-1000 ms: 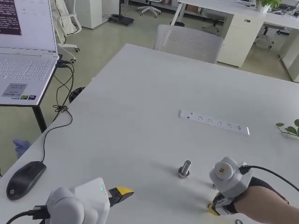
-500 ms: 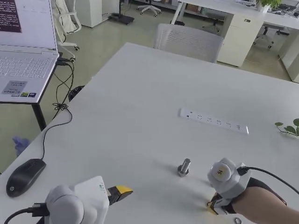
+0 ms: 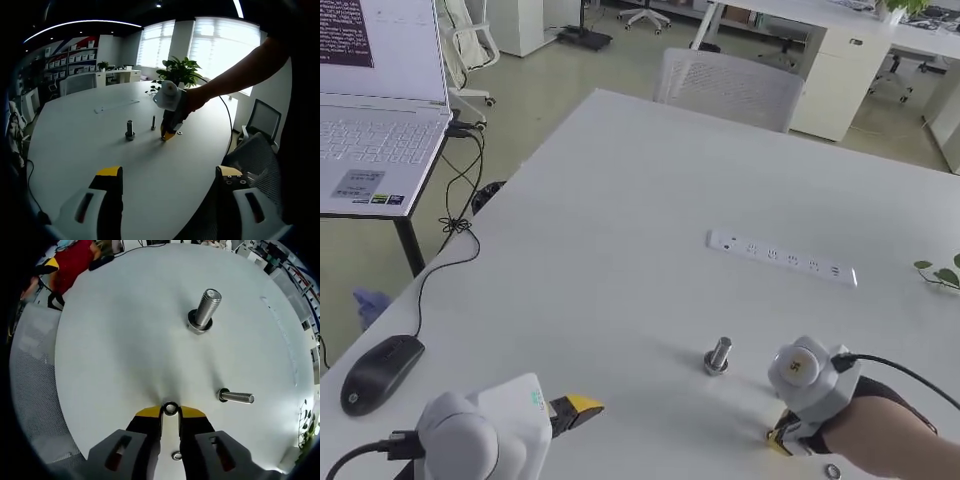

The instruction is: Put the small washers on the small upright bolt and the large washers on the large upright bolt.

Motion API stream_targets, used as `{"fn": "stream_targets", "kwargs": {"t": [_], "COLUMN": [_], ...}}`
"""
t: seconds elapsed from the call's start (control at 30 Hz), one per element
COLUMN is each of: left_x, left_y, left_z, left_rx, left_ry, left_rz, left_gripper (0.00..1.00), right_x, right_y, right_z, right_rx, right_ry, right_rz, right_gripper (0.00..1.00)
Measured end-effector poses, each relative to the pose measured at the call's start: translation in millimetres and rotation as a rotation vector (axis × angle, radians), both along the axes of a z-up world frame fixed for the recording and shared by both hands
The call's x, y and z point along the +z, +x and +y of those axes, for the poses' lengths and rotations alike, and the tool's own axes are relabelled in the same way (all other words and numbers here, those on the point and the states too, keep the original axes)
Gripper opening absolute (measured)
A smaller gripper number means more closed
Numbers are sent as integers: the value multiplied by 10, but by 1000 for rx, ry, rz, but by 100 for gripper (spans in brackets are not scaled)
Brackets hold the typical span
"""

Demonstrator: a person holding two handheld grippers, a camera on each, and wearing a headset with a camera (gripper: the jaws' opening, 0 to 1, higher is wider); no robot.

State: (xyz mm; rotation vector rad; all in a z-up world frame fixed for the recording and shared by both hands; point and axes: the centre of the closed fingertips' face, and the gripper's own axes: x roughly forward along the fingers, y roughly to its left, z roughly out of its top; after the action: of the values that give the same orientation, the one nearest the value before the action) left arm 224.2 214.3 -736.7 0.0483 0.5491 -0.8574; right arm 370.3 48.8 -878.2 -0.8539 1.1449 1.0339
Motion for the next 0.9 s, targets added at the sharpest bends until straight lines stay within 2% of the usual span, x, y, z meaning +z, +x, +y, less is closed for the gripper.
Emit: {"fn": "stream_targets", "kwargs": {"t": [0.27, 0.4, 0.83, 0.9], "left_x": [-2, 6, 46, 61], "left_y": [9, 10, 27, 26], "left_z": [-21, -17, -59, -78], "left_rx": [-4, -3, -8, -13], "left_ry": [0, 1, 3, 5], "left_rz": [2, 2, -8, -11], "left_gripper": [75, 75, 75, 75], "right_x": [2, 19, 229, 260], "right_y": [10, -23, -40, -48], "right_z": [-1, -1, -15, -23], "right_rx": [-8, -21, -27, -35], "right_ry": [-3, 4, 23, 27], "right_rz": [11, 31, 28, 41], "right_gripper": [13, 13, 13, 13]}}
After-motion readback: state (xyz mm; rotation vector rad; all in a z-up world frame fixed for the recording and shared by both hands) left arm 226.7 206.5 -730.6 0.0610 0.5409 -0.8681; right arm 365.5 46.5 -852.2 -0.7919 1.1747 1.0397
